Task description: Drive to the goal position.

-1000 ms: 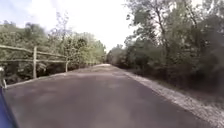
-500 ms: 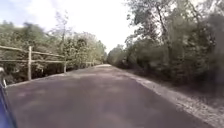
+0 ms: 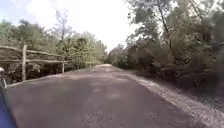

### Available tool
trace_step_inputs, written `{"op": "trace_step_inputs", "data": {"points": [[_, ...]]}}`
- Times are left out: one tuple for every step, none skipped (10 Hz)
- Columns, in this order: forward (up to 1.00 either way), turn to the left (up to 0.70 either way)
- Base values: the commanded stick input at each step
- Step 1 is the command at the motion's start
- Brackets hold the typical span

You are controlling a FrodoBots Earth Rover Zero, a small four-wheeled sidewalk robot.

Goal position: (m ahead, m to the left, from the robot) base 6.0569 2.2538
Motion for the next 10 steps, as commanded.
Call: {"op": "trace_step_inputs", "data": {"points": [[0.7, 0.0], [0.7, 0.0], [0.7, 0.0], [0.7, 0.0], [0.7, 0.0], [0.7, 0.0], [0.7, 0.0], [0.7, 0.0], [0.7, 0.0], [0.7, 0.0]]}}
